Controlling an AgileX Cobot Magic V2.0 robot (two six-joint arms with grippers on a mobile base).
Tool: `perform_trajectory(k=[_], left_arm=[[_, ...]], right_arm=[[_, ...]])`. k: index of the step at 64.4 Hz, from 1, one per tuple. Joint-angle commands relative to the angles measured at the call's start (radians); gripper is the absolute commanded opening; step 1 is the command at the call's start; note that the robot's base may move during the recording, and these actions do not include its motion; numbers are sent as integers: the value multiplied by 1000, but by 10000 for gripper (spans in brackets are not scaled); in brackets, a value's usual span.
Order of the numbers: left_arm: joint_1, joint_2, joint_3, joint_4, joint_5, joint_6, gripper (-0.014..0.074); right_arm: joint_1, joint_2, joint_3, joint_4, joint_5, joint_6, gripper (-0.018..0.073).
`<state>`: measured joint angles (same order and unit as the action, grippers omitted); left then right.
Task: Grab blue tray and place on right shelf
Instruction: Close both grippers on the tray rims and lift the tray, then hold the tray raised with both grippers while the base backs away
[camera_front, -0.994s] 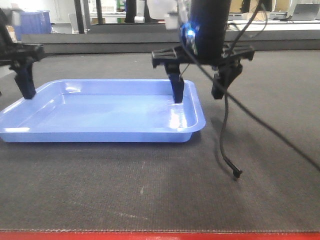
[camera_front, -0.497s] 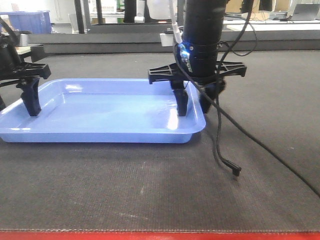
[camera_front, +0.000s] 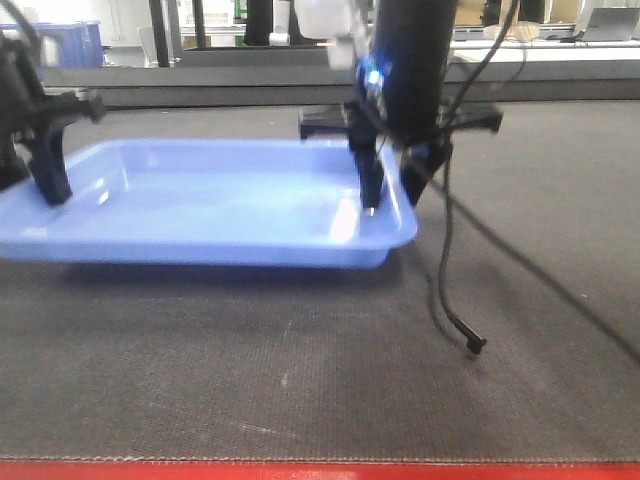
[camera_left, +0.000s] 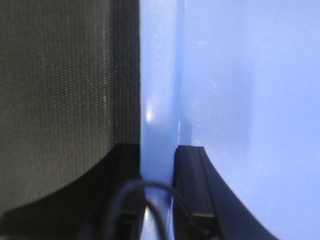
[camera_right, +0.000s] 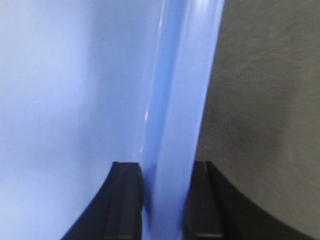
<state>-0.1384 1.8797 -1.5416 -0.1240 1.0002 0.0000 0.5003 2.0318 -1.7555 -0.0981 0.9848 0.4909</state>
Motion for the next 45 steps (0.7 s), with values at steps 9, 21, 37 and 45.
perform_trajectory(k=[9, 21, 37, 45], left_arm=[[-59, -205, -43, 4, 30, -27, -41], [-105, -296, -20, 2, 97, -58, -41], [-197, -427, 54, 39, 110, -146, -41], [-279, -467, 96, 74, 146, -201, -41]], right_arm=[[-4, -223, -23, -80, 42, -20, 57], [-4, -407, 71, -169, 57, -20, 57], [-4, -656, 346, -183, 22, -20, 57], [-4, -752, 478, -162, 17, -20, 57]])
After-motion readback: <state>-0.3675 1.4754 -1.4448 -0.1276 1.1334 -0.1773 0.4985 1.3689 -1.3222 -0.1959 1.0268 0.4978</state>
